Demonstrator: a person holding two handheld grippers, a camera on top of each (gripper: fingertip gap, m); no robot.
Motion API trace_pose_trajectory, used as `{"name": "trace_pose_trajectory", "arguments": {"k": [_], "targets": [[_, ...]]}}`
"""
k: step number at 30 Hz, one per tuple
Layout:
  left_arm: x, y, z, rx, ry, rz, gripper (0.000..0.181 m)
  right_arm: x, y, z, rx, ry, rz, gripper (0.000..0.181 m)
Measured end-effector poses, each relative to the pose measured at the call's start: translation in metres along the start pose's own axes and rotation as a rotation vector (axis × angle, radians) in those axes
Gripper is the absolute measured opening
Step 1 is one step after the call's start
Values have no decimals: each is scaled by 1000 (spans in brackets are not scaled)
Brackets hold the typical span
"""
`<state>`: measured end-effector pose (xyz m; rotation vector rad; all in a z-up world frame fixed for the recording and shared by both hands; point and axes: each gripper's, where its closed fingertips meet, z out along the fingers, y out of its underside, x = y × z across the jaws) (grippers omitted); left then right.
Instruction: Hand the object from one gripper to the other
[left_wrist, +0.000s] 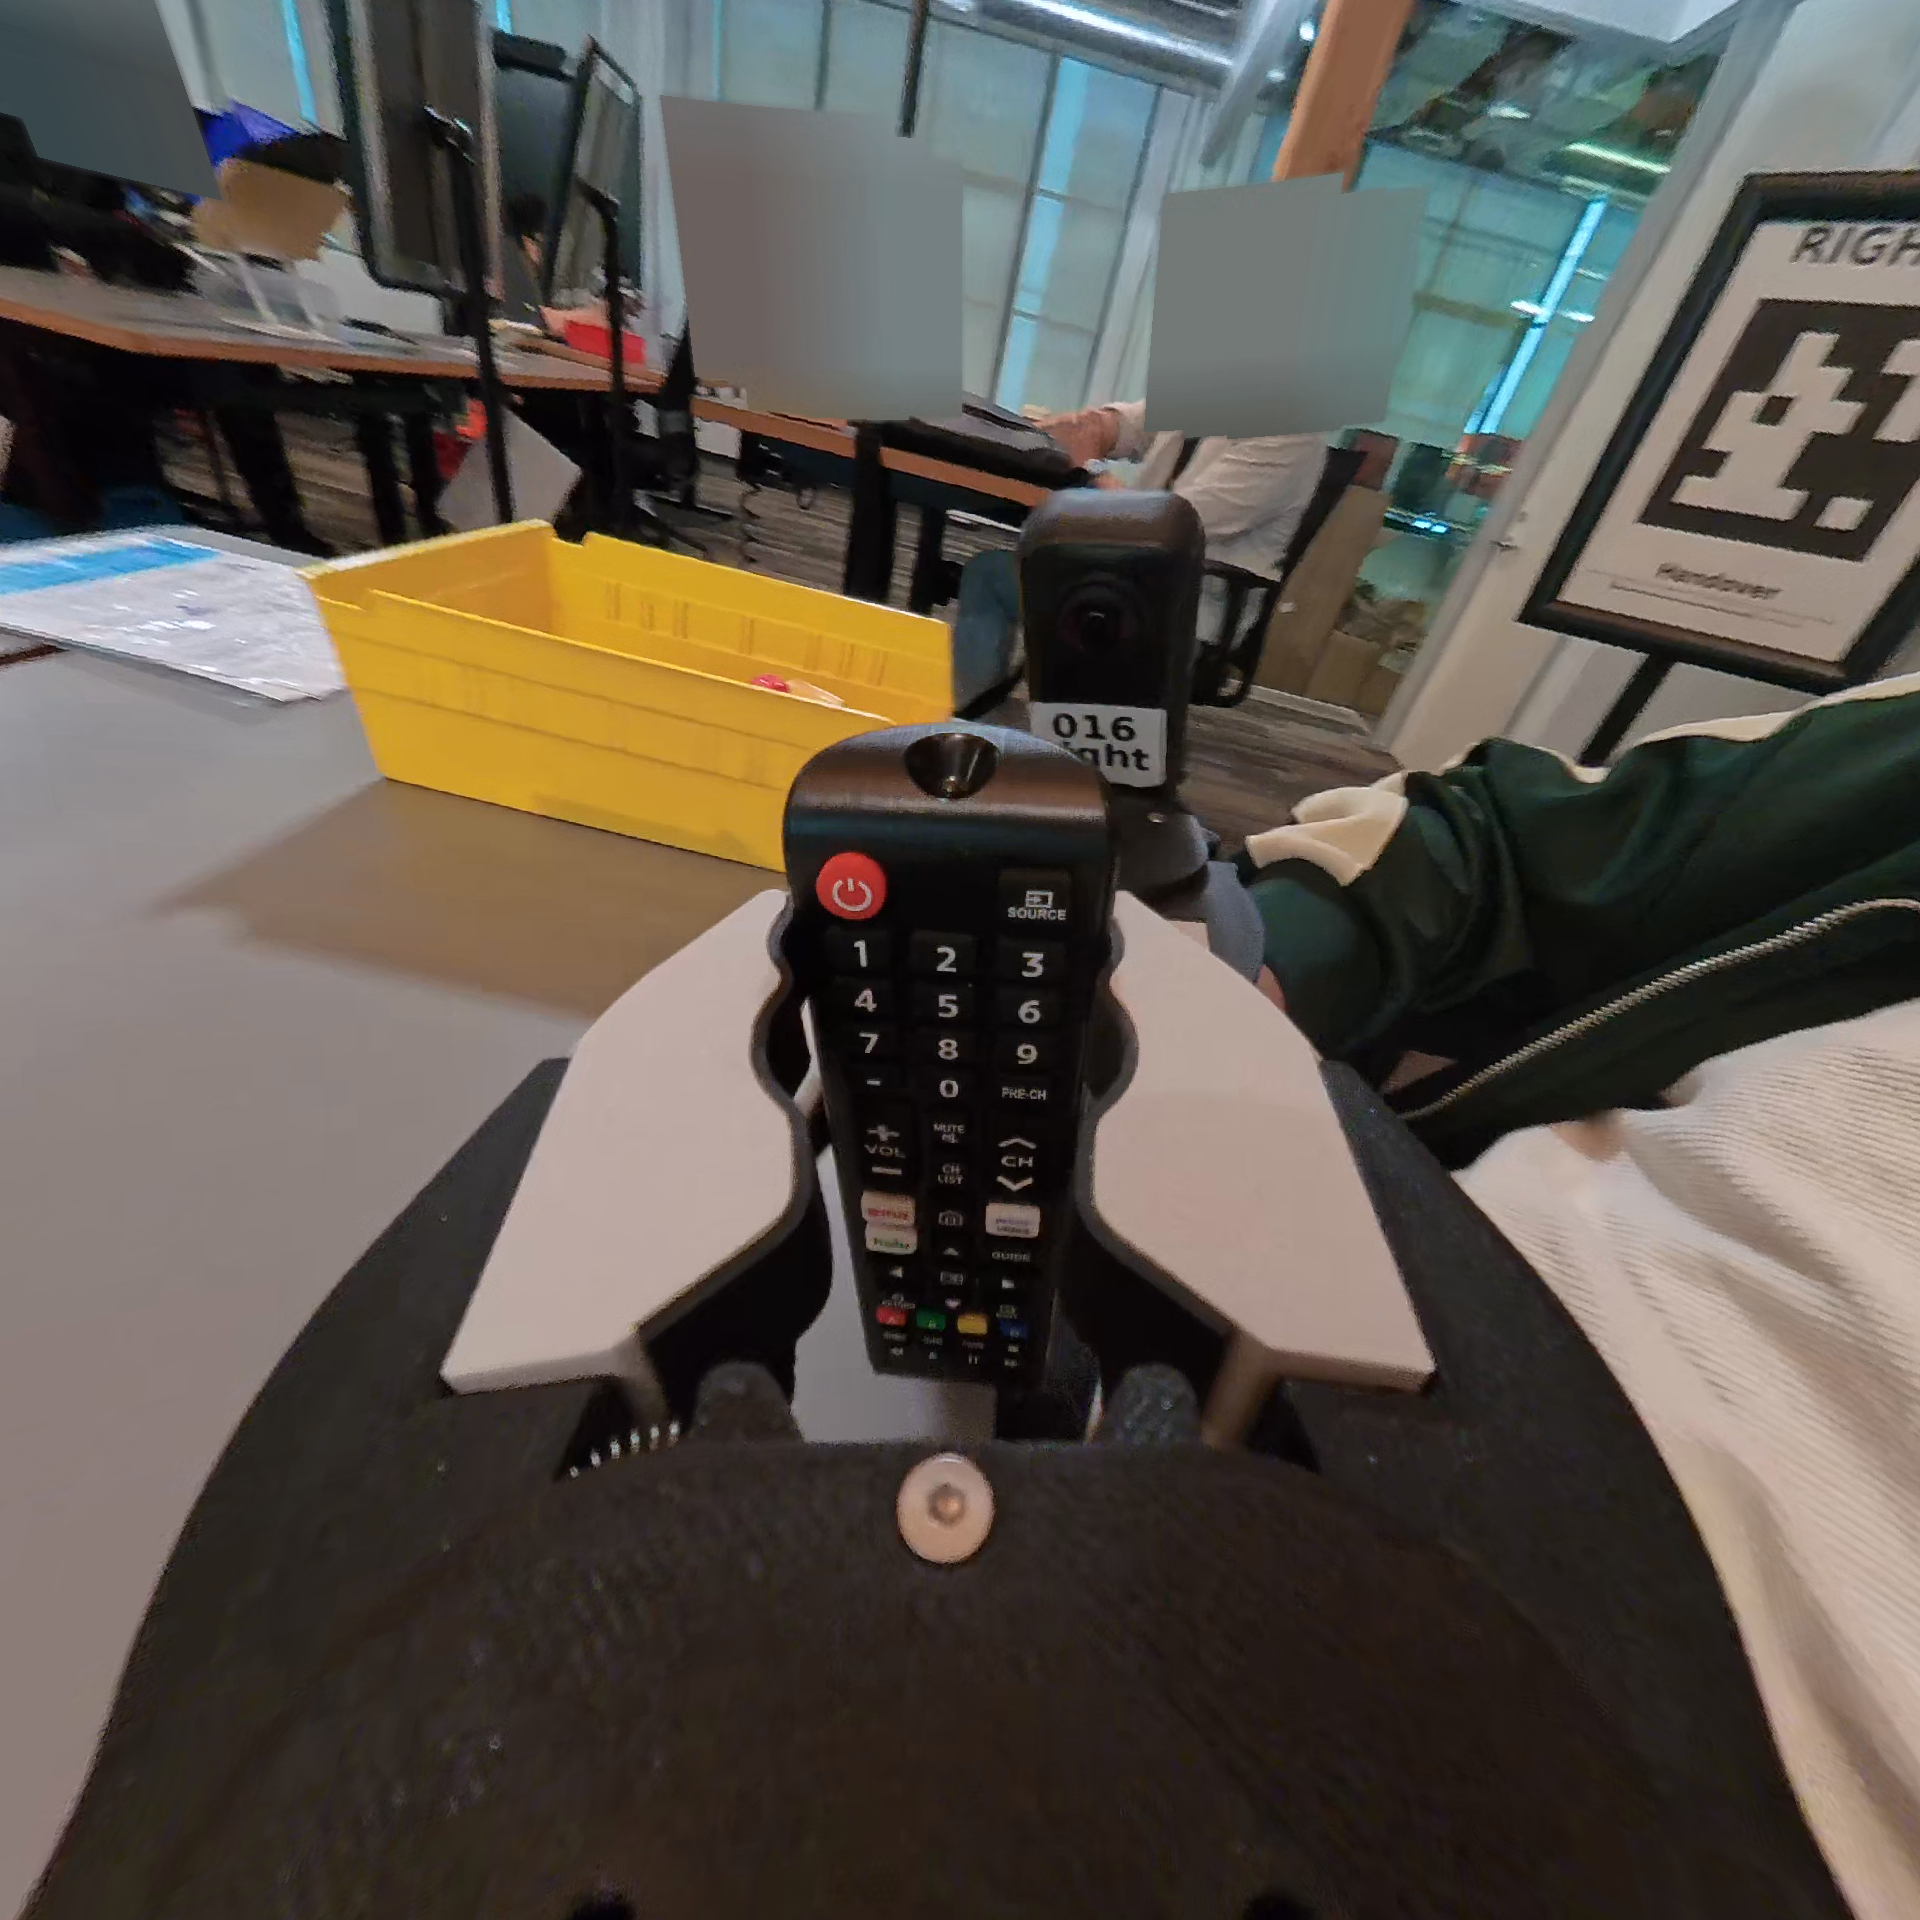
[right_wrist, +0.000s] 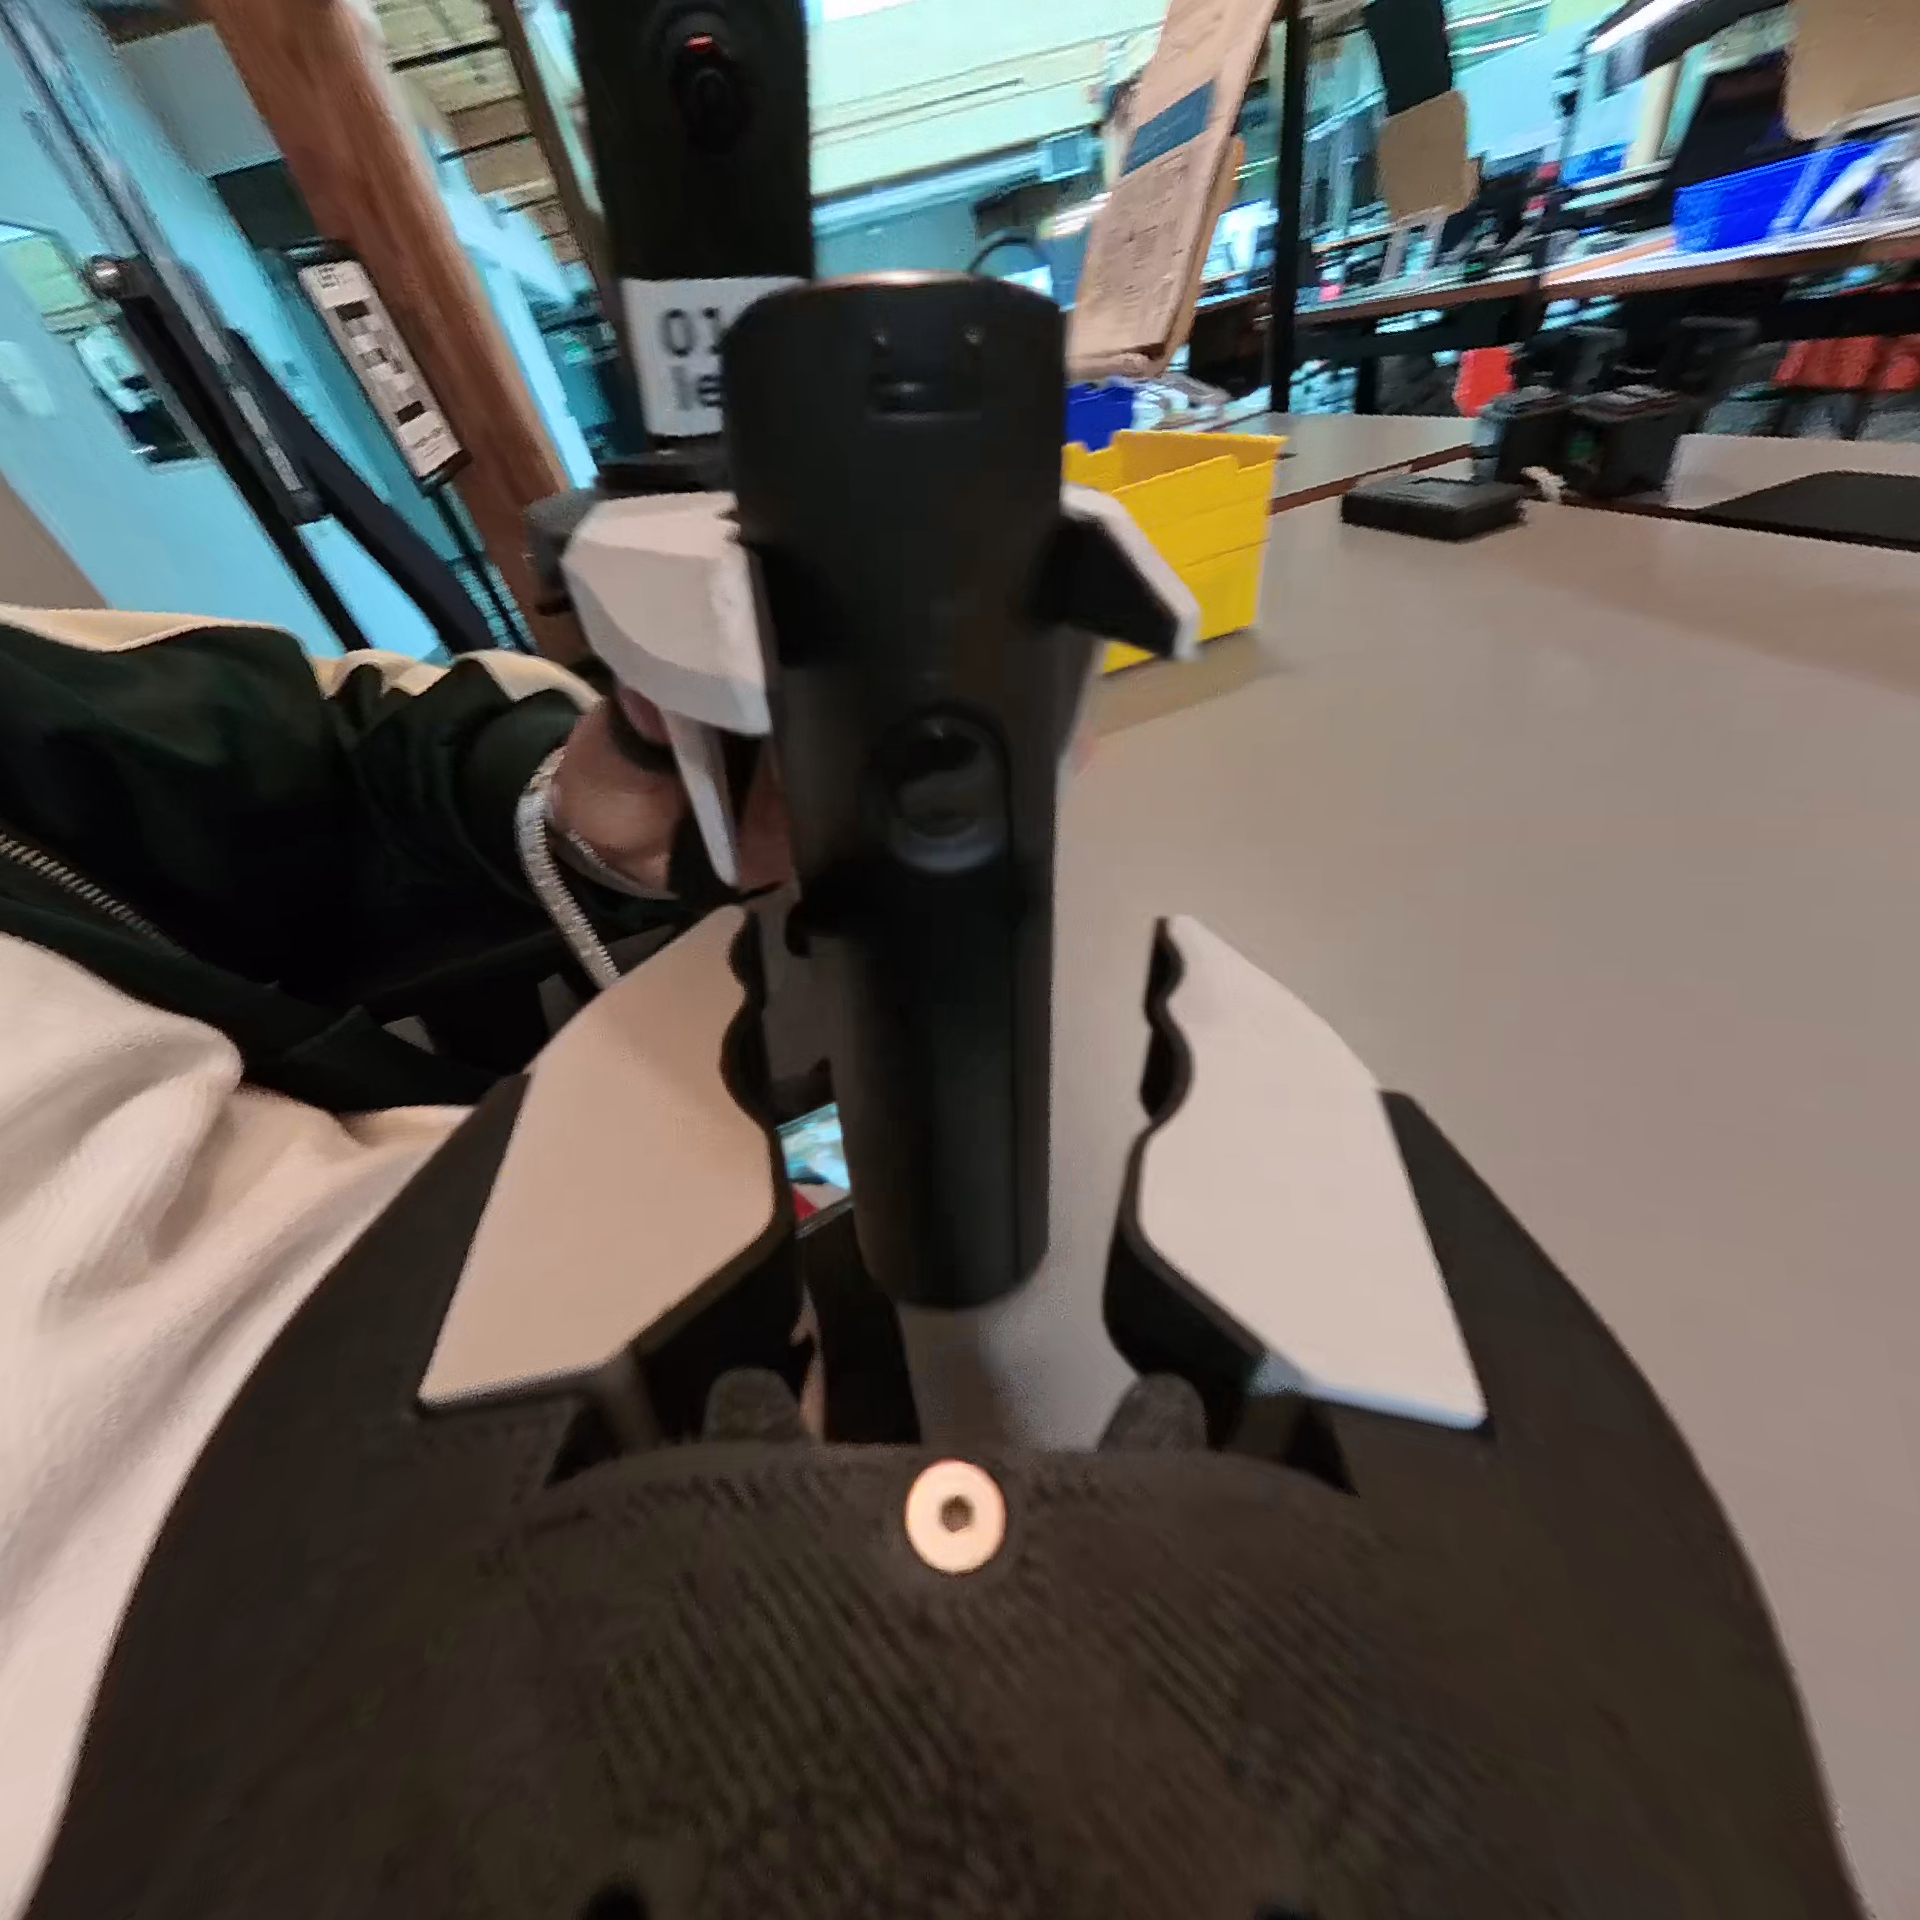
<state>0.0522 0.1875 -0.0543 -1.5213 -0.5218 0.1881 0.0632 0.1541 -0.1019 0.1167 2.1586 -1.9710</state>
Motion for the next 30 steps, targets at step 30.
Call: {"name": "trace_pose_trajectory", "arguments": {"k": [30], "targets": [[70, -42, -45, 140, 683, -56, 45, -95, -2, 3, -30, -900, 139, 48]]}}
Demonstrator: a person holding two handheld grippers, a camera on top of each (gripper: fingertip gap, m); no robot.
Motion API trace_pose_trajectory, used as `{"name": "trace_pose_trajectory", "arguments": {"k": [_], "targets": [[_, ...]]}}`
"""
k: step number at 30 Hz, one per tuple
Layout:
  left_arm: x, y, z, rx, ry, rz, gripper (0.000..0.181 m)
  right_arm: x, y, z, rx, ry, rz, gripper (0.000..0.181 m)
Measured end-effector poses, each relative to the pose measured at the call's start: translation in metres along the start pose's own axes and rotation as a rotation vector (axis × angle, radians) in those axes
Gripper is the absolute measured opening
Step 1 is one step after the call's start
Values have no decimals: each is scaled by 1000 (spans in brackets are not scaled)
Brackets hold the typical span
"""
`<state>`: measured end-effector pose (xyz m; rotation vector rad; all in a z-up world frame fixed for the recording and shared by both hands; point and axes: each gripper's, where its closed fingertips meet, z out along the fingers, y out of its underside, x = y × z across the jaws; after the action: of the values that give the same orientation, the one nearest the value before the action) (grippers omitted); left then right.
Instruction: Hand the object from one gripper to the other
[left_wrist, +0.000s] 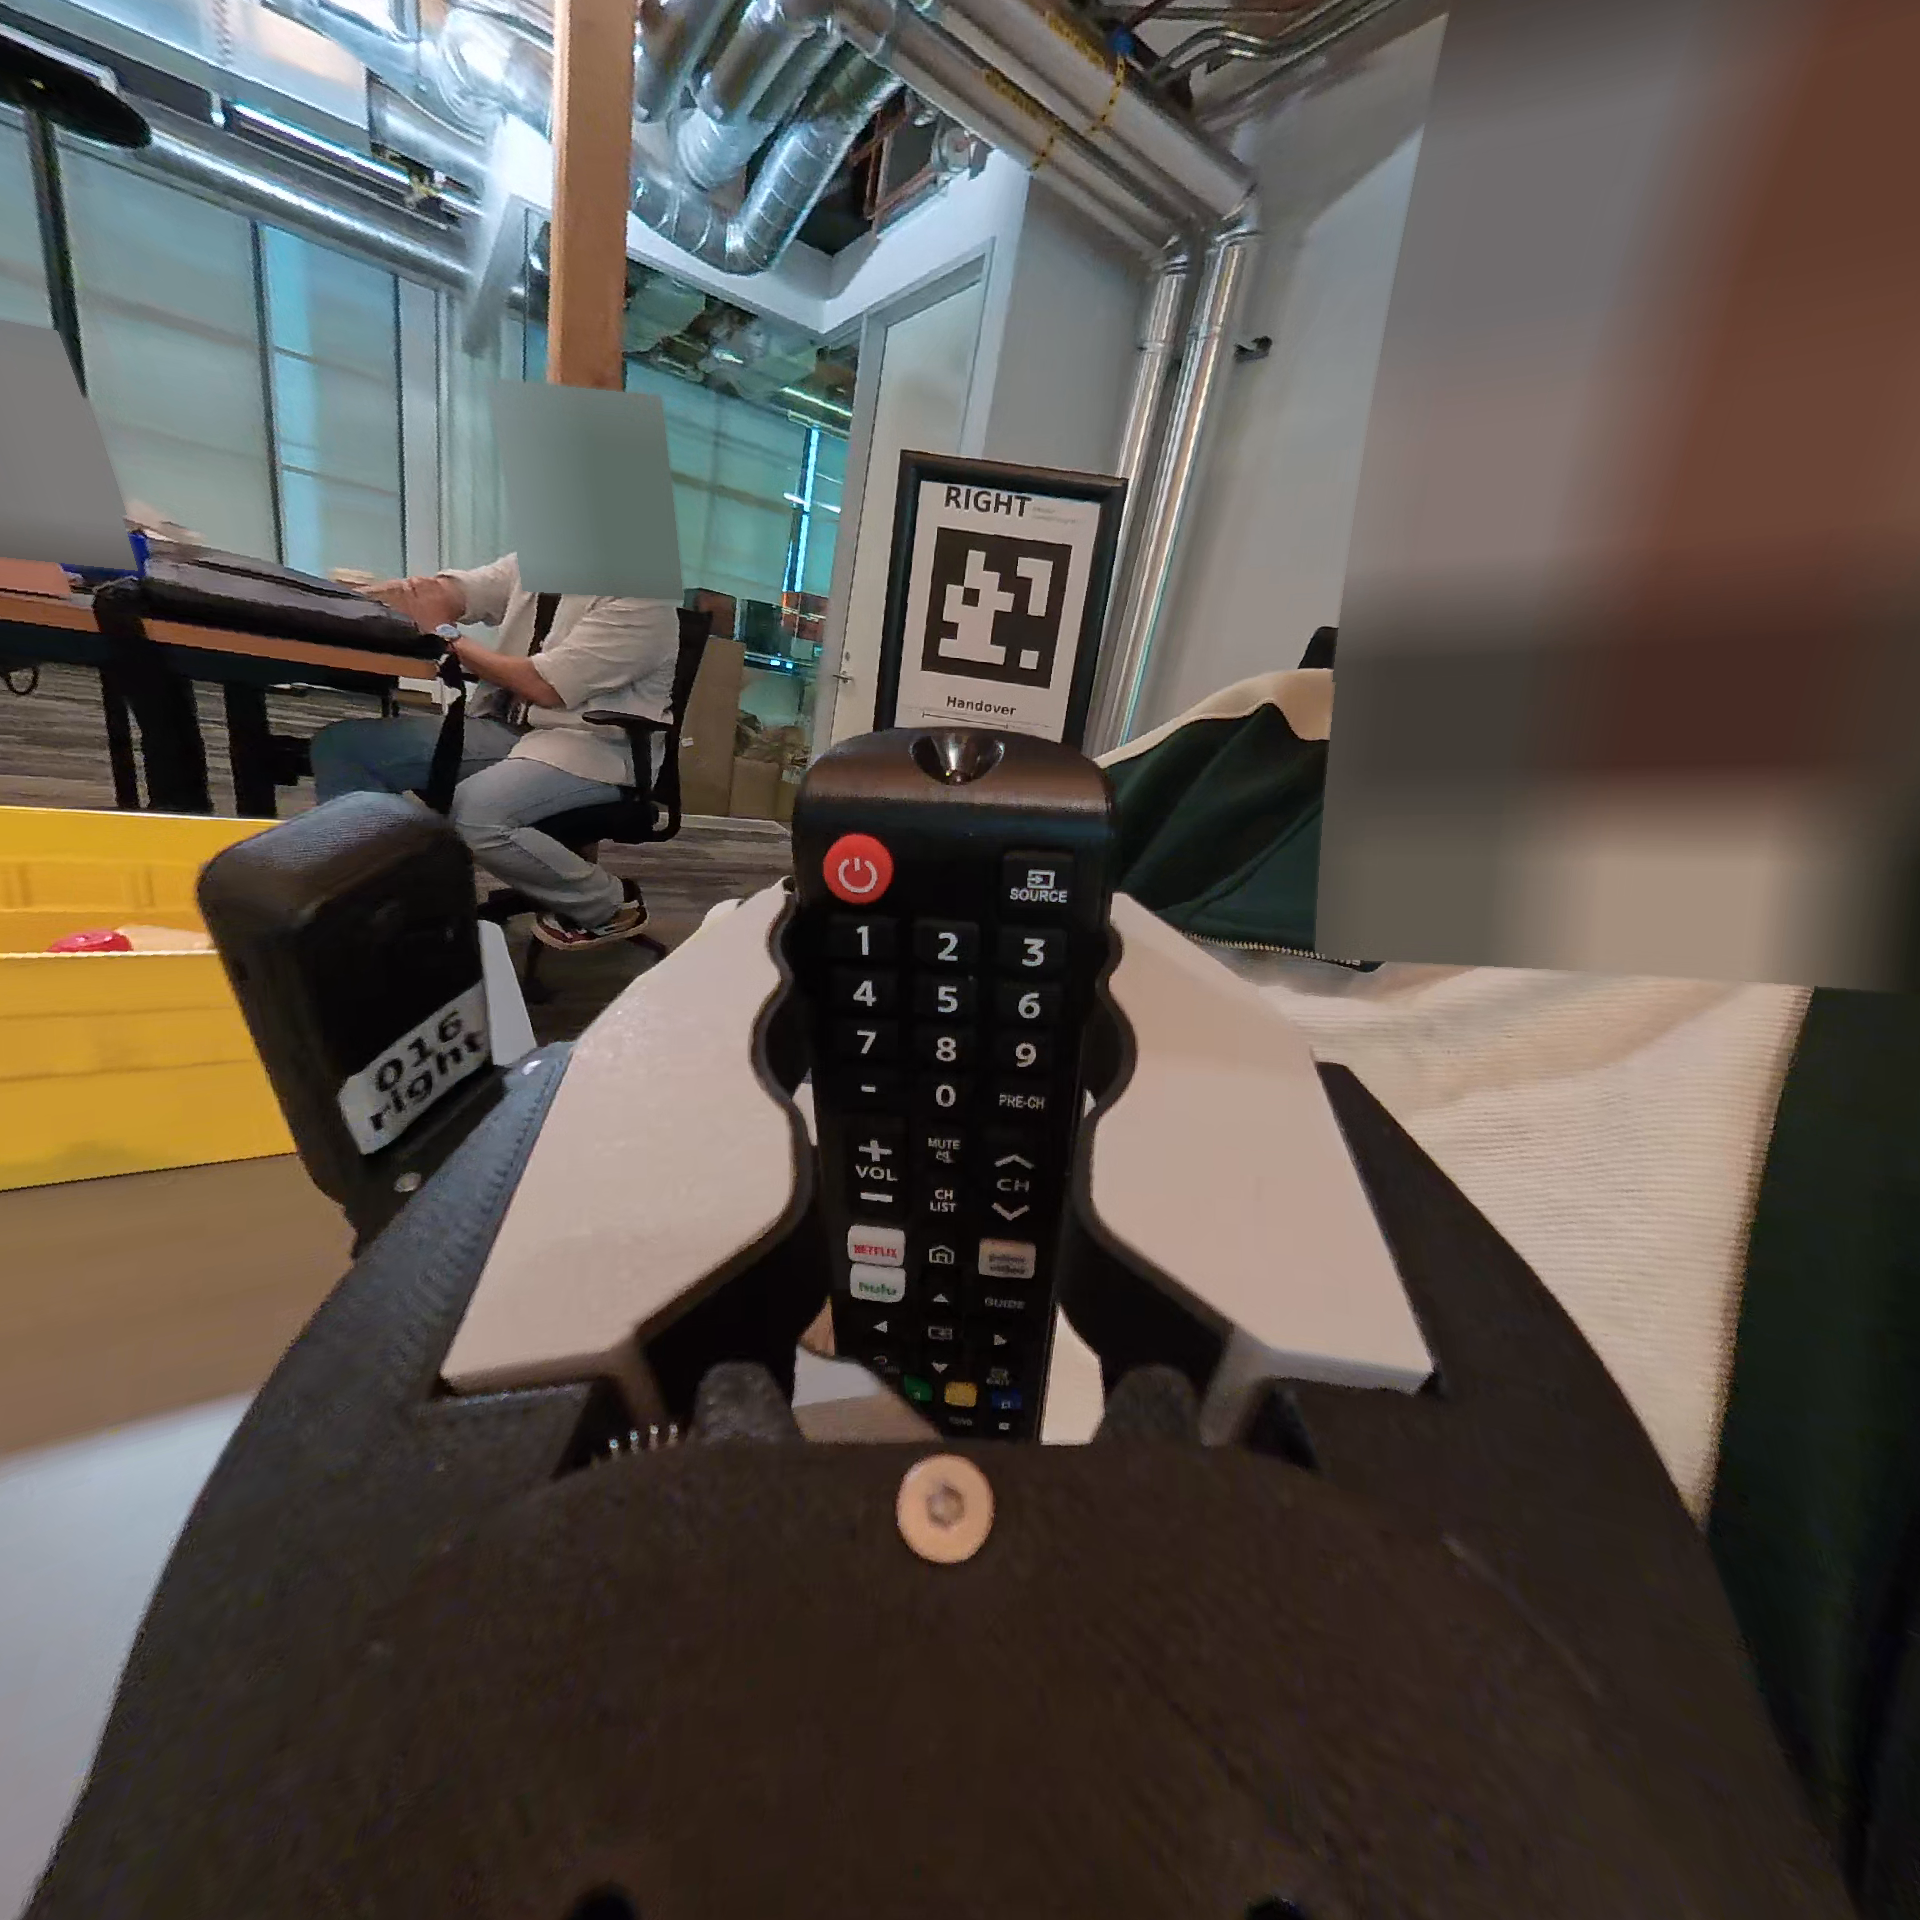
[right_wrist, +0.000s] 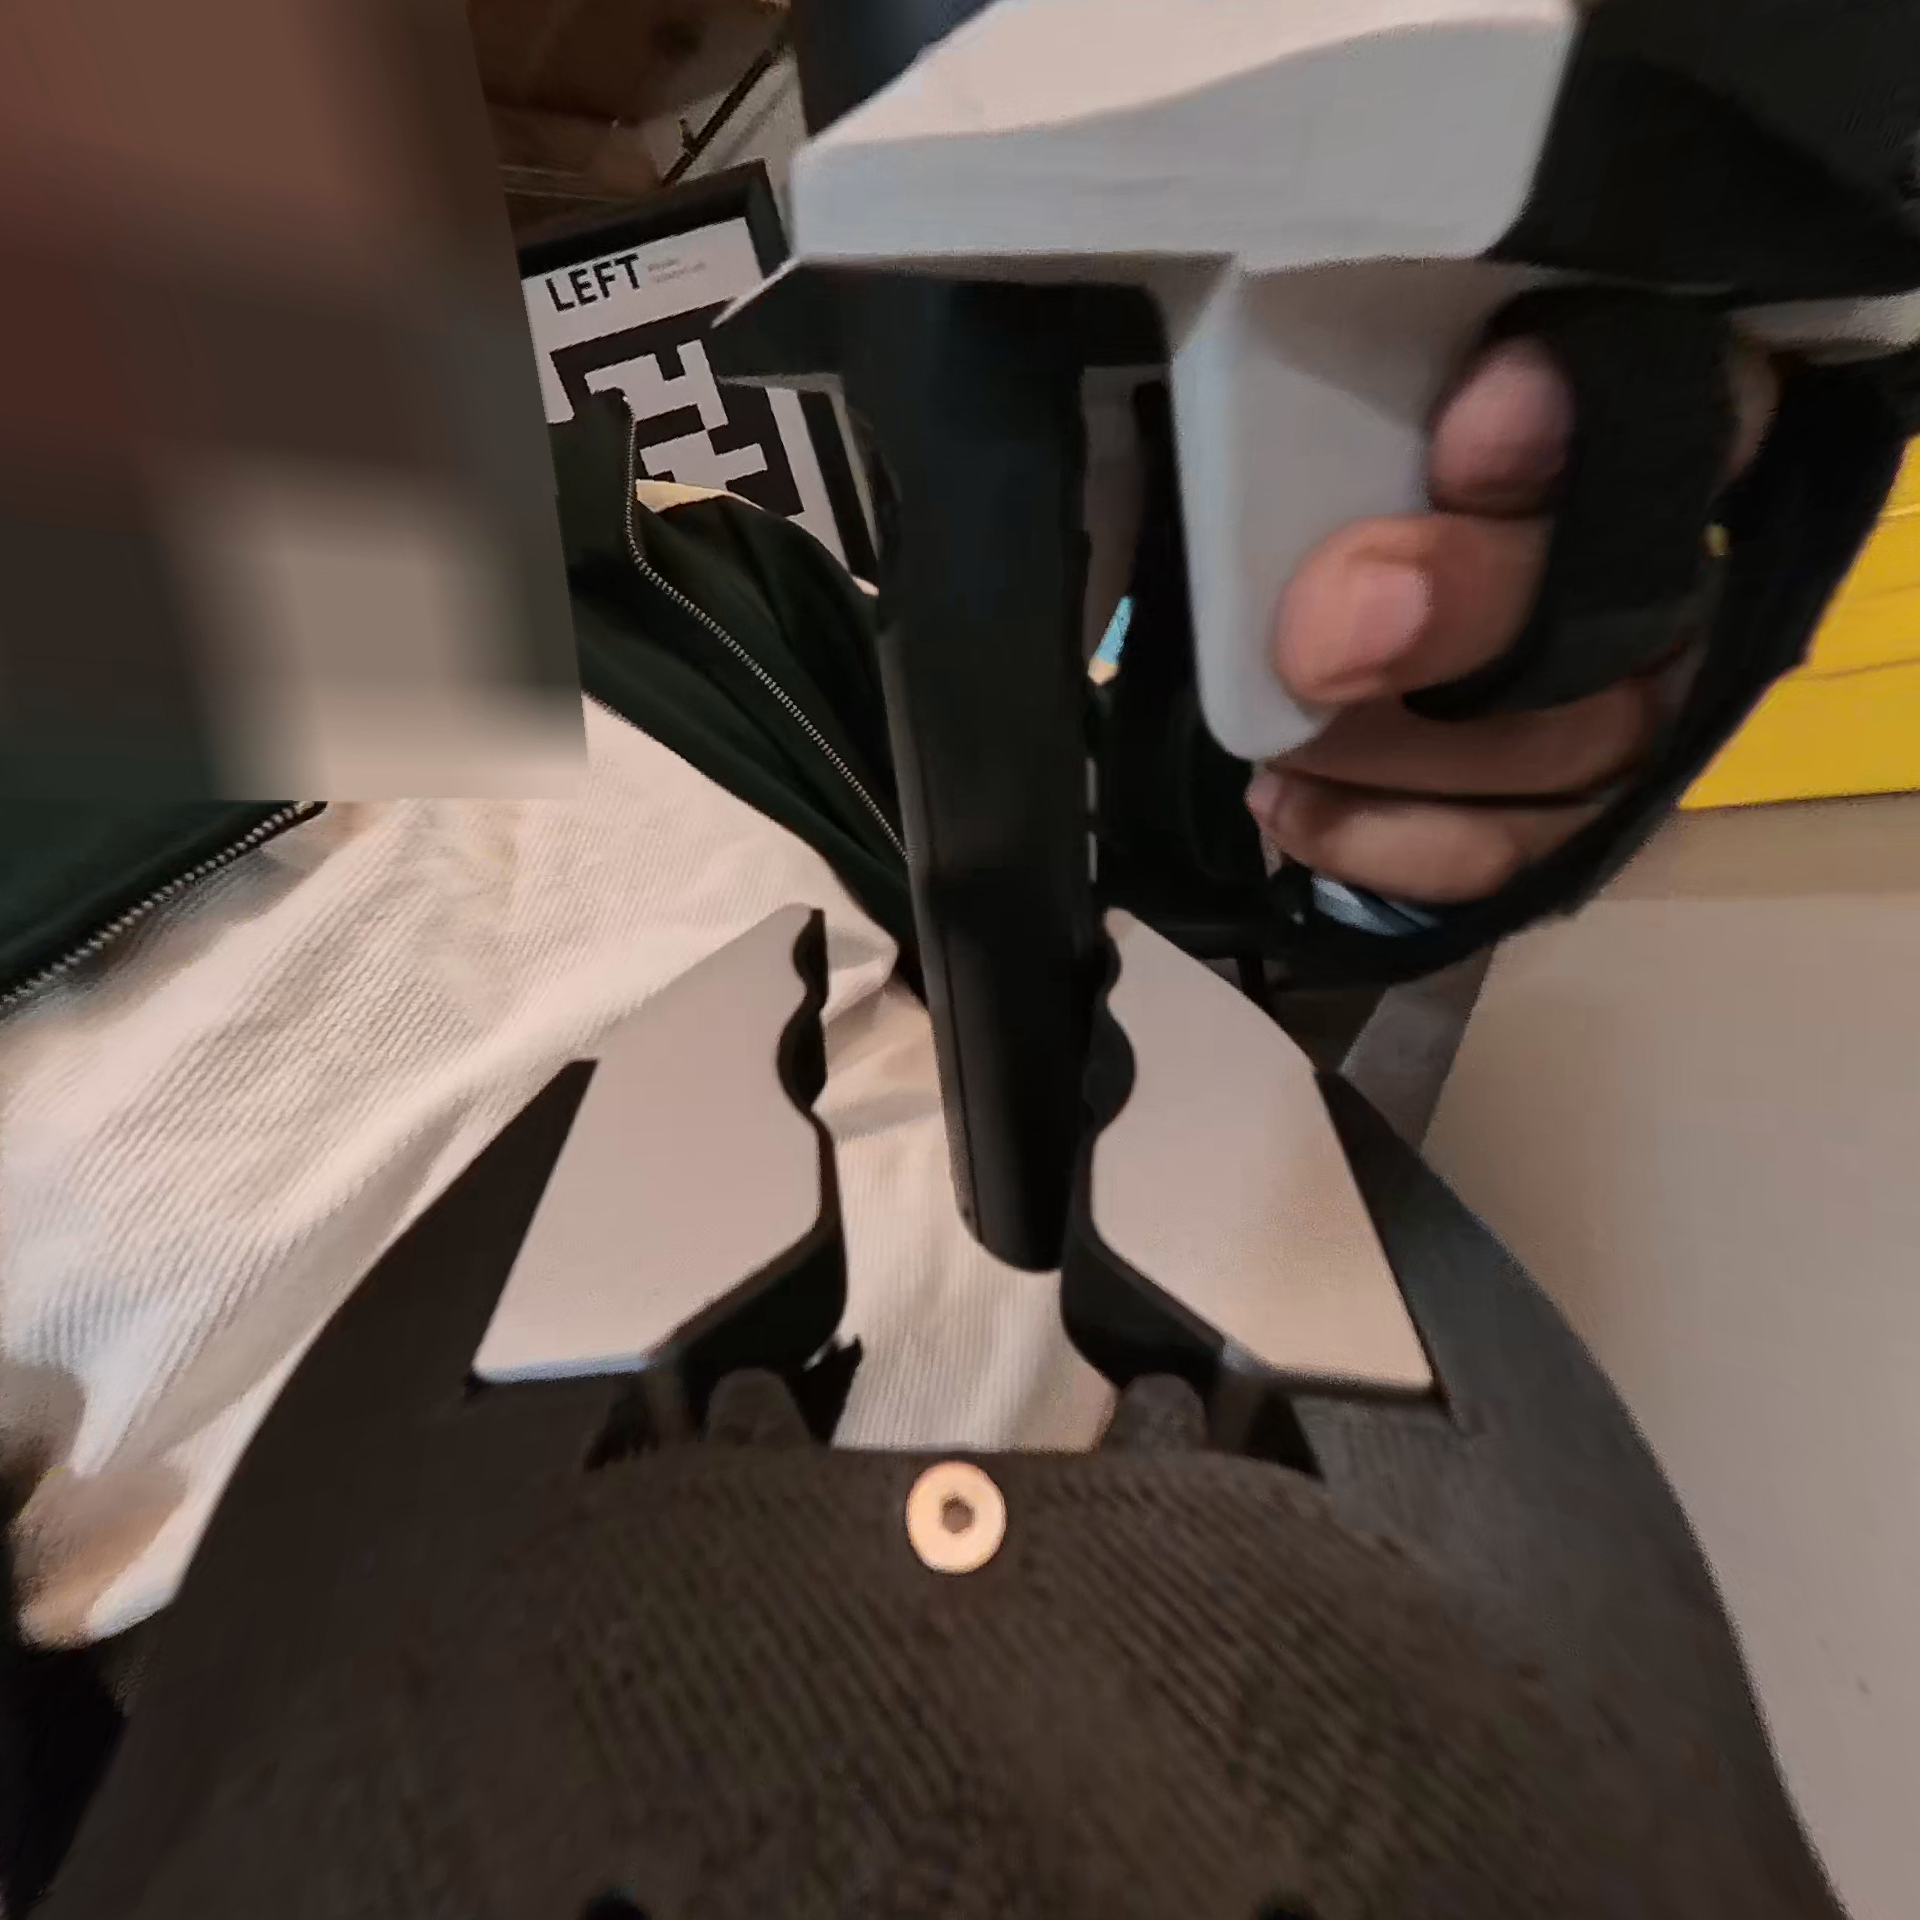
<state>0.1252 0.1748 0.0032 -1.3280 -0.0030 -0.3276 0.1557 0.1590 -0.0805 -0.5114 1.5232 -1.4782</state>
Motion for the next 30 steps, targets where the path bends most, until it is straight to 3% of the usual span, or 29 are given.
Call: {"name": "trace_pose_trajectory", "arguments": {"k": [3, 9, 15, 18, 23, 25, 30], "targets": [[2, 0, 0, -2, 18, -6, 50, -1, 1, 6, 3, 4, -28, 29], [3, -4, 2, 38, 22, -7, 51, -2, -3, 6, 6, 21, -16, 27], [-31, -18, -12, 156, -228, 24, 88, 9, -24, -11, 88, 154, -78, 26], [-47, -17, -26, 190, -330, 24, 108, 23, -33, -31, 114, 314, -131, 26], [-77, 3, -45, 162, -522, 22, 97, 53, -38, -72, 103, 677, -219, 27], [-87, 6, -50, 154, -616, 68, 99, 60, -38, -80, 114, 758, -212, 26], [-84, 12, -42, 25, -691, 198, 74, 74, -25, -83, 27, 886, -211, 27]]}}
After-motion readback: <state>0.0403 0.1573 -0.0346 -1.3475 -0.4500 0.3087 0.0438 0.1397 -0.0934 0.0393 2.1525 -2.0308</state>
